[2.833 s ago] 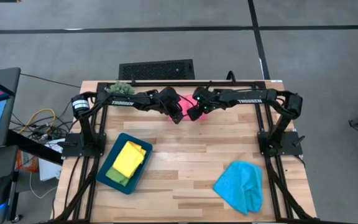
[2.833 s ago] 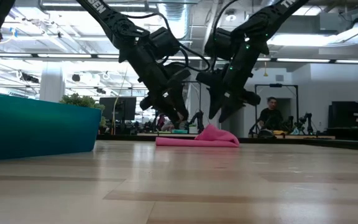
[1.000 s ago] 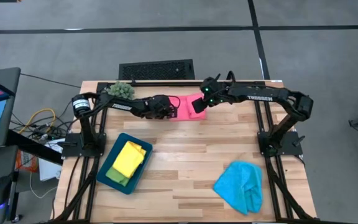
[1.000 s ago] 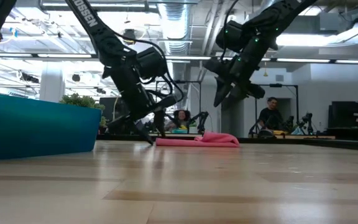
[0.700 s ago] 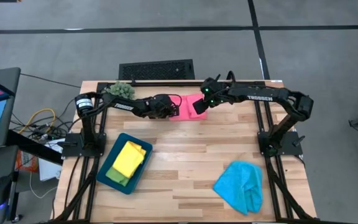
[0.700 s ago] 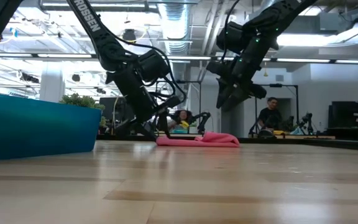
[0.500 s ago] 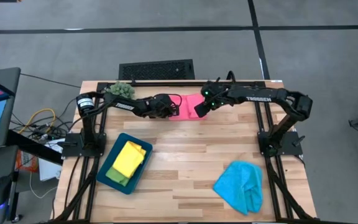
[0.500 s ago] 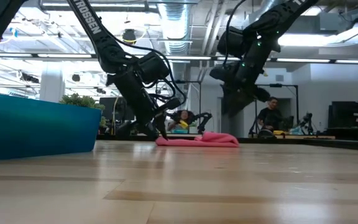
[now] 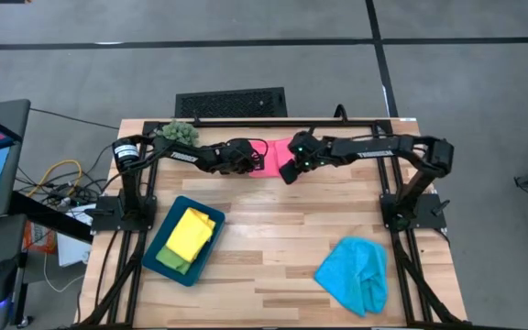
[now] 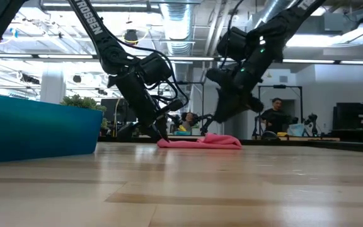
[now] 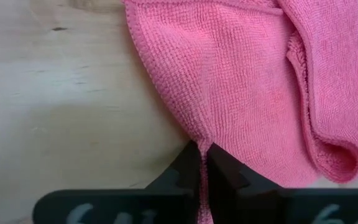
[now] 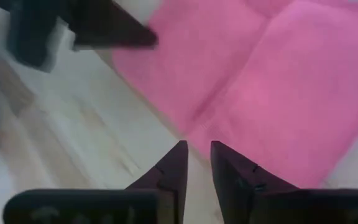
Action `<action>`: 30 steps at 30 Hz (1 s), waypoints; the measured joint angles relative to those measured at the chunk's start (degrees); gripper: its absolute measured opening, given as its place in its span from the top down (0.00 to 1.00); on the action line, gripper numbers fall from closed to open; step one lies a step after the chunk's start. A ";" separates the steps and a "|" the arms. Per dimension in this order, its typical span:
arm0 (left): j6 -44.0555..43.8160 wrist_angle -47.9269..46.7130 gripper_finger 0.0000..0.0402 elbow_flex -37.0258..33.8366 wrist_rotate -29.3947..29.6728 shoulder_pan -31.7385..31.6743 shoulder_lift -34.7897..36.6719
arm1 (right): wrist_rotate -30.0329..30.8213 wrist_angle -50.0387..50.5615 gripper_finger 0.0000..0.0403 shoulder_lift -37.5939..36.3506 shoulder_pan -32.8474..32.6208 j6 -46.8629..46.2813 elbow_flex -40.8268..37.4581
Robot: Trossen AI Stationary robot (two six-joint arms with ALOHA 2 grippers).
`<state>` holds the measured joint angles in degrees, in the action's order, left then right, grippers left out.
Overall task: Fold microfiber towels
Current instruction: Fold the pink microfiber towel
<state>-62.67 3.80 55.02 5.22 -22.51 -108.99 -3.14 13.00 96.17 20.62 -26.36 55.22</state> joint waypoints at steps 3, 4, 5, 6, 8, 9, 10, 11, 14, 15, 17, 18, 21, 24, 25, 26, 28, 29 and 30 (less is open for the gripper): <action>0.02 0.02 0.99 0.00 0.00 0.00 0.02 | -0.47 0.63 0.77 2.50 0.00 -0.03 -0.41; 0.04 0.02 0.99 0.00 -0.02 0.01 0.02 | -0.52 -0.33 0.77 3.36 0.02 -0.05 -0.32; 0.03 0.02 0.99 0.00 -0.16 -0.02 0.04 | -0.55 -0.66 0.77 4.02 0.02 -0.03 -0.30; 0.00 0.00 0.99 0.00 -0.13 0.00 0.04 | -0.86 -1.27 0.77 4.64 0.02 -0.03 -0.30; 0.02 0.05 0.99 0.00 -0.17 0.00 0.04 | -1.69 -3.03 0.77 6.01 0.40 -0.08 -0.30; 0.02 0.08 0.99 0.00 -0.31 -0.02 0.04 | -2.05 -3.55 0.77 6.37 0.51 -0.14 -0.27; 0.02 0.08 0.99 0.00 -0.25 -0.02 0.05 | -2.17 -3.64 0.77 6.42 0.52 -0.16 -0.28; 0.02 0.08 0.99 0.00 -0.26 0.00 0.07 | -2.18 -3.86 0.77 6.42 0.64 -0.14 -0.25; 0.02 0.08 0.99 0.00 -0.69 -0.02 0.07 | -2.18 -5.12 0.77 6.42 0.92 -0.14 -0.17; 0.02 0.08 0.99 0.00 -0.85 -0.02 0.07 | -2.16 -5.73 0.77 6.42 1.02 -0.14 -0.17; 0.00 0.22 0.99 0.00 -1.38 -0.02 0.07 | -2.18 -6.18 0.77 6.39 1.36 -0.14 -0.17; 0.00 0.24 0.99 0.00 -1.69 0.01 0.07 | -2.20 -5.99 0.77 6.39 1.43 -0.14 -0.17; 0.04 0.08 0.99 0.29 -2.35 0.01 0.07 | -2.24 -6.71 0.77 8.08 1.53 -0.14 -0.04; 0.50 0.10 0.99 0.48 -2.75 0.07 0.07 | -2.60 -6.67 0.77 10.25 1.52 -0.14 -0.09; 0.52 0.12 0.99 0.52 -2.88 0.11 0.07 | -2.69 -6.90 0.77 10.59 1.51 -0.14 -0.01; 0.52 0.17 0.99 0.52 -3.07 0.10 0.07 | -2.80 -6.89 0.77 10.71 1.56 -0.14 0.00; 0.61 0.13 0.99 0.54 -3.54 0.08 0.07 | -2.96 -7.18 0.77 10.74 1.62 -0.16 0.02; 0.66 0.07 0.98 0.55 -3.57 0.07 0.07 | -2.96 -7.69 0.77 10.70 1.62 -0.16 0.00; 0.70 0.06 0.98 0.55 -3.67 0.05 0.07 | -2.95 -7.68 0.77 10.20 1.62 -0.22 -0.09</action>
<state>-61.98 3.85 55.57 1.55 -22.46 -108.92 -6.08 5.32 106.36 22.24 -26.58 55.12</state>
